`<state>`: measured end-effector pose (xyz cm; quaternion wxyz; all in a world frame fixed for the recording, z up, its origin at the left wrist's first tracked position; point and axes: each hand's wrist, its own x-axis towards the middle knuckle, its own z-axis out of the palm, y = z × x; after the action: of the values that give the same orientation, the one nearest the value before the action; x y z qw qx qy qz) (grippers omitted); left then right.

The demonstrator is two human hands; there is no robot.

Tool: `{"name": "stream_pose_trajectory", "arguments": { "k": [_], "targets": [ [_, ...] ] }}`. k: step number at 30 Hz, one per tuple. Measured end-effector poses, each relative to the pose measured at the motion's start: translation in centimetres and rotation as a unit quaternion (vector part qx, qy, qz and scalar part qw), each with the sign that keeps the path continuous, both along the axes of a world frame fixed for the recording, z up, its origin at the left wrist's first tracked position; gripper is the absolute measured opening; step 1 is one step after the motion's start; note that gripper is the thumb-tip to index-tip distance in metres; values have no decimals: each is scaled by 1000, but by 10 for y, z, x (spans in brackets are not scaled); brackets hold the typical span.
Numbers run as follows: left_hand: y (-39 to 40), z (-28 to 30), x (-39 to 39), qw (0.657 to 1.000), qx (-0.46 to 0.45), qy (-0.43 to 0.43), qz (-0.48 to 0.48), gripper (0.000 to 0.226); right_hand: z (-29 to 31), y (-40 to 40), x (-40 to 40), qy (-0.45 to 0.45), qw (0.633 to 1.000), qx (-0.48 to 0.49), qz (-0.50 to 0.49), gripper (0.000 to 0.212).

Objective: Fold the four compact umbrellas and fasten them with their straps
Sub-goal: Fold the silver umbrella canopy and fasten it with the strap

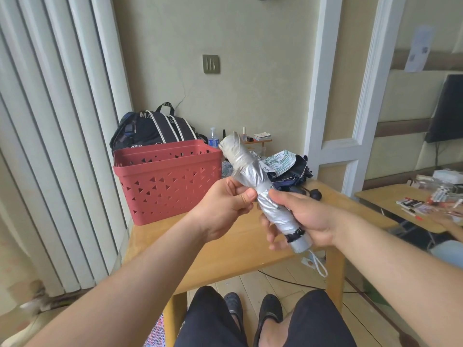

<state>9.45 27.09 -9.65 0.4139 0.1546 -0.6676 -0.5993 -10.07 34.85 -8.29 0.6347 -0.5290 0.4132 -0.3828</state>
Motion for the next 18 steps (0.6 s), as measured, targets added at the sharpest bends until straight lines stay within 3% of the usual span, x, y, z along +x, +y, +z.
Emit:
{"name": "stream_pose_trajectory", "arguments": {
  "k": [3, 5, 7, 10, 18],
  "targets": [
    [-5, -2, -4, 990, -21, -39, 132, 17, -2, -6, 7, 142, 958, -168, -183, 33],
    [-4, -3, -9, 984, -7, -48, 170, 17, -7, -6, 11, 266, 907, -249, -210, 36],
    [-1, -4, -13, 982, 15, -43, 181, 24, -14, -5, 10, 332, 873, -282, -219, 48],
    [4, -5, -14, 984, 17, -47, 173, 20, -19, -5, 9, 286, 885, -297, -218, 34],
    [13, -3, -15, 989, 41, 17, 143, 50, -21, -8, 12, 177, 913, -277, -243, 18]
  ]
}}
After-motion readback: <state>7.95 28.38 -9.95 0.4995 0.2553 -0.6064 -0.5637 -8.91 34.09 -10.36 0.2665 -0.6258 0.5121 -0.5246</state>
